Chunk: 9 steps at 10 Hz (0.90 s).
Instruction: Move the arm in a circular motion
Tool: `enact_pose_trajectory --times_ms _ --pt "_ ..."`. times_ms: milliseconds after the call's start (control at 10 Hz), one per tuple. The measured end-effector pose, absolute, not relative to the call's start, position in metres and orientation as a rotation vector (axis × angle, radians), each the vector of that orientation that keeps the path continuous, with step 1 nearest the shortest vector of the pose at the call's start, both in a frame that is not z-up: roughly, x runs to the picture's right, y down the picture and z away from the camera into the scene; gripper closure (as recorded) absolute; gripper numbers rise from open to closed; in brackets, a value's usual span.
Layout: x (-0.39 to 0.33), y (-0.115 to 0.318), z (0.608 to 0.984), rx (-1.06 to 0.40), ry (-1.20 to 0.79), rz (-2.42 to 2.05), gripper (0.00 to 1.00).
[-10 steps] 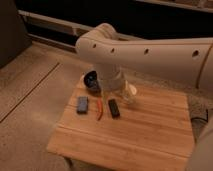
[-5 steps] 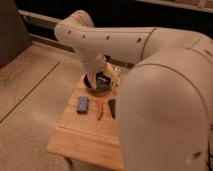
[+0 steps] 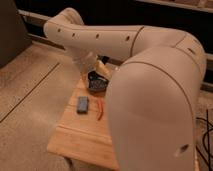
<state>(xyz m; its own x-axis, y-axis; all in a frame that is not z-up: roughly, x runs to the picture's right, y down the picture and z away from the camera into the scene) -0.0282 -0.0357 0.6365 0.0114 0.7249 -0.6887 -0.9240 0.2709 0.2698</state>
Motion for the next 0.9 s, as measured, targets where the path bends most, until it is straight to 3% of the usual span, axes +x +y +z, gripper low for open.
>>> enact_pose_trajectory --times_ms 200,700,900 --pt "-0.033 -0.033 0.636 -0.289 0.848 1.289 0.35" --pt "-0.124 0.051 0.605 -0.338 0.764 0.902 0.35" --pt "-0.122 0.051 0.605 -0.337 0.766 0.906 0.35"
